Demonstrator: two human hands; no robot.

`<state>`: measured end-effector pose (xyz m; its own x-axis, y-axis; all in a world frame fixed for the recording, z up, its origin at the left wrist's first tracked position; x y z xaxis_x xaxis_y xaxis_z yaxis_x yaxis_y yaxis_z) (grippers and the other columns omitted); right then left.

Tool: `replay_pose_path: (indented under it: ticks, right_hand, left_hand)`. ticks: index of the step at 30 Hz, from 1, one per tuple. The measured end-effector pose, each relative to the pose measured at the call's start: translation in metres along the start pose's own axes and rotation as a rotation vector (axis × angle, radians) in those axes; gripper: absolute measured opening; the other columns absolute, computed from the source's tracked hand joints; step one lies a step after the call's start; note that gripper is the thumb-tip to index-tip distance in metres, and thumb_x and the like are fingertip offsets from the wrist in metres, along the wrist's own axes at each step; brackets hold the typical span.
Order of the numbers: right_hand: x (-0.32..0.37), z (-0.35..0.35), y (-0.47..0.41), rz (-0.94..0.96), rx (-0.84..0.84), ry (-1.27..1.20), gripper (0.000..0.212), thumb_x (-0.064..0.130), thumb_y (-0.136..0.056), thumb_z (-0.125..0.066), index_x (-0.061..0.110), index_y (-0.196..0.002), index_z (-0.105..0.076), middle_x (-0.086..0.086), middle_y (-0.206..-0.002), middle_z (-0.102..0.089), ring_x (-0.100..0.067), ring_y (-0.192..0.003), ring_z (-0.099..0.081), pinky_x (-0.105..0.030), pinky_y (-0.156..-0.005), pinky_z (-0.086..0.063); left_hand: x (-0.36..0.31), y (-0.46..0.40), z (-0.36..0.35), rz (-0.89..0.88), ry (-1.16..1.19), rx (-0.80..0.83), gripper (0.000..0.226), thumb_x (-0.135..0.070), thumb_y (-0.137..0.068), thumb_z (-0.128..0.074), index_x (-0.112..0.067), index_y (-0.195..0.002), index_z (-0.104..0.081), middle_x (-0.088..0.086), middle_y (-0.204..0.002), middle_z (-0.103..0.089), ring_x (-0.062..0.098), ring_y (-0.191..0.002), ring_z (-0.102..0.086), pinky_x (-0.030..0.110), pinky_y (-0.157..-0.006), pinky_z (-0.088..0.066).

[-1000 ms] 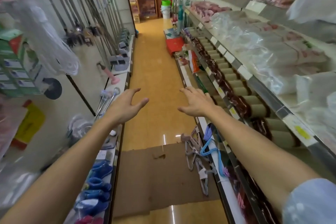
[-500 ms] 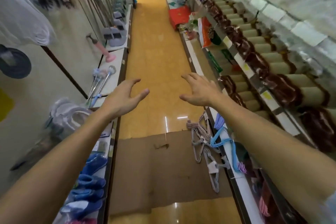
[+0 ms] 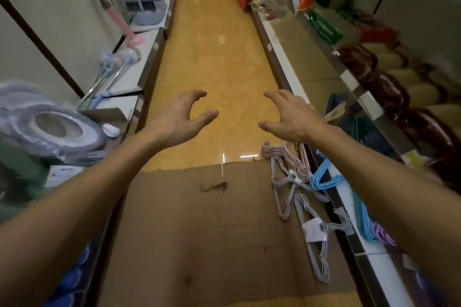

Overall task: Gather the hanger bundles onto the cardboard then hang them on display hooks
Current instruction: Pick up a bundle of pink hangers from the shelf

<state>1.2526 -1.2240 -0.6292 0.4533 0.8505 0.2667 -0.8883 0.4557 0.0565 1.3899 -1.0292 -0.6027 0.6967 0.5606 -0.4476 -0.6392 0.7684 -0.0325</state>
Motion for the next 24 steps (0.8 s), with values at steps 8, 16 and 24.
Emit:
replay_pose_path:
  ticks: [8, 16, 24]
  right_hand:
    - [-0.034, -0.136, -0.012, 0.031, -0.064, 0.012, 0.079, 0.055, -0.091, -0.058, 0.029, -0.156, -0.021, -0.002, -0.162, -0.024, -0.032, -0.142, -0.033, -0.057, -0.112, -0.032]
    - [-0.061, -0.249, 0.0, -0.013, -0.088, -0.046, 0.079, 0.055, -0.09, -0.058, 0.029, -0.156, -0.022, 0.0, -0.161, -0.025, -0.03, -0.143, -0.032, -0.055, -0.113, -0.029]
    - [-0.069, -0.276, 0.021, -0.02, -0.148, -0.096, 0.076, 0.05, -0.09, -0.059, 0.027, -0.155, -0.026, -0.002, -0.159, -0.029, -0.029, -0.141, -0.035, -0.055, -0.111, -0.035]
  left_hand:
    - [0.062, 0.009, -0.141, 0.008, 0.055, -0.072, 0.068, -0.065, -0.091, -0.048, -0.03, -0.148, -0.037, -0.002, -0.149, -0.045, 0.018, -0.126, -0.051, 0.036, -0.095, -0.046]
    - [0.111, 0.045, -0.249, 0.011, 0.102, -0.044, 0.082, -0.071, -0.079, -0.043, -0.028, -0.149, -0.036, -0.001, -0.15, -0.043, 0.02, -0.127, -0.05, 0.041, -0.096, -0.051]
    - [0.119, 0.054, -0.284, -0.02, 0.241, -0.152, 0.067, -0.058, -0.086, -0.051, -0.028, -0.145, -0.042, -0.001, -0.142, -0.051, 0.011, -0.112, -0.051, 0.033, -0.084, -0.048]
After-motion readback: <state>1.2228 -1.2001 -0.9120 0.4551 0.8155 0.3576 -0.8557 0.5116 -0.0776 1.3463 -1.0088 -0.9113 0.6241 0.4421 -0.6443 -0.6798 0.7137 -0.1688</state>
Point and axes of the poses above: each hand's wrist, its own y-axis away from the middle knuckle, its own z-axis out of the back of the hand, x = y × z, the point moved 7 cm from there along -y, towards the middle knuckle
